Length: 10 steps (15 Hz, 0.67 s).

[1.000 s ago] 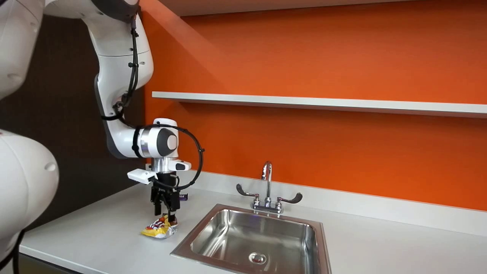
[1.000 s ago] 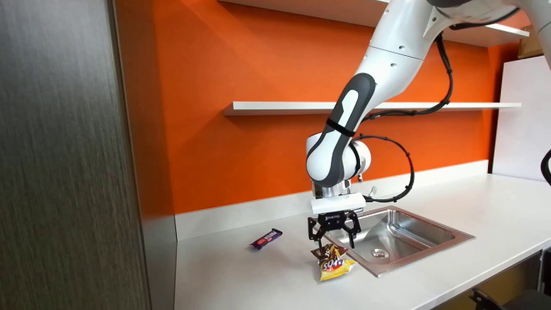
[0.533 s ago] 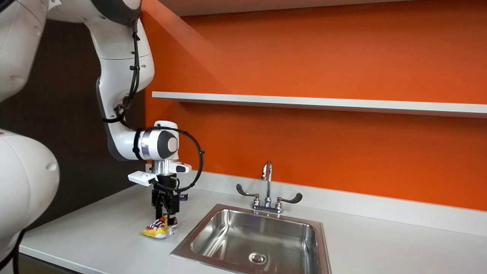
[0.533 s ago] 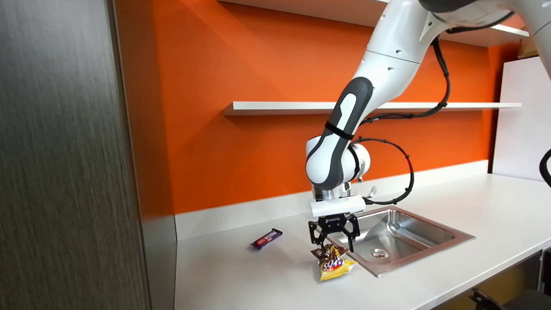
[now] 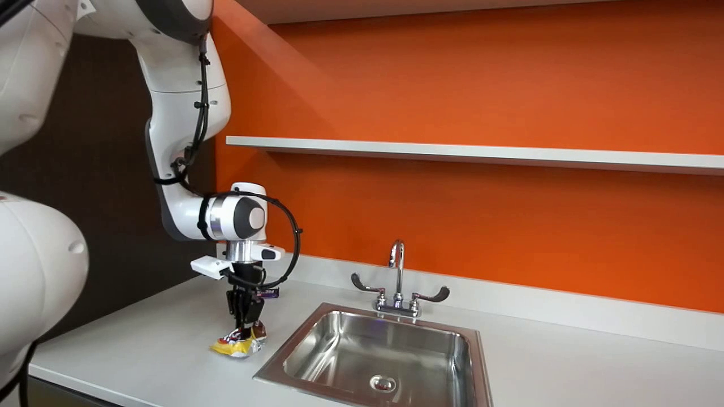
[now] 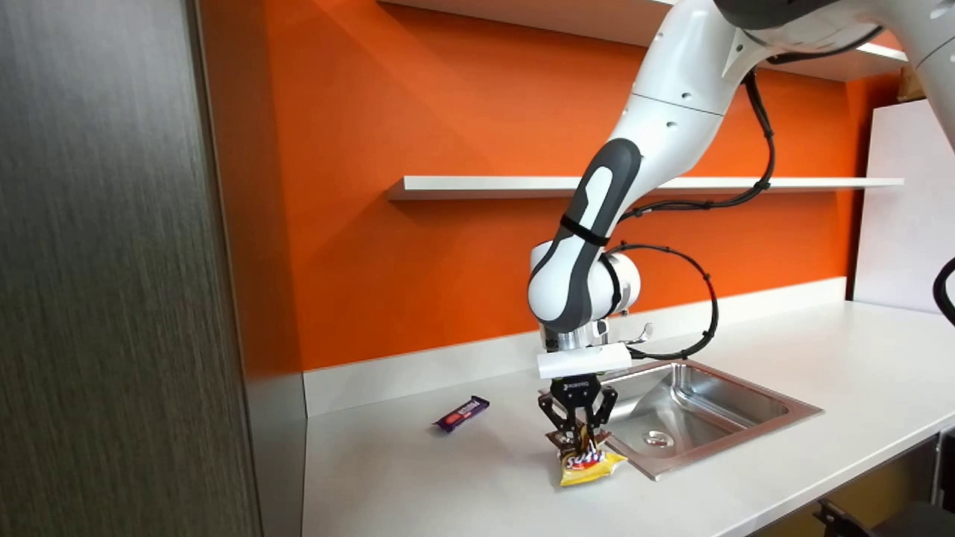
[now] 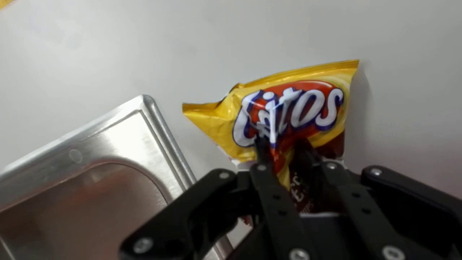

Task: Put the orange packet in the sink

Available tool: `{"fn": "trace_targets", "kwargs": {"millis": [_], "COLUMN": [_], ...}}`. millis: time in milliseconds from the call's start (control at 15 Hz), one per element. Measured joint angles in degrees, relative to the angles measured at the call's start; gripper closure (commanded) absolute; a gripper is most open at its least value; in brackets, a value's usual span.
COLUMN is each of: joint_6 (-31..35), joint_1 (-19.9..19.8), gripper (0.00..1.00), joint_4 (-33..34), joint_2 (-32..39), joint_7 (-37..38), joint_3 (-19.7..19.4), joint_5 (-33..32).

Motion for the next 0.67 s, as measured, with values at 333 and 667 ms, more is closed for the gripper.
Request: {"fn": "trace_targets", "kwargs": {"millis": [333, 667], "joint_6": [0.0, -0.1], "joint_1": [0.0, 0.2], "gripper": [1.0, 1.0], "joint_4": [0.4, 2.0], "joint_2": [0.2, -0.3], "joint_7": [0.0, 0.0], "joint_3": [0.0, -1.1], "joint_5": [0.8, 0.4]}}
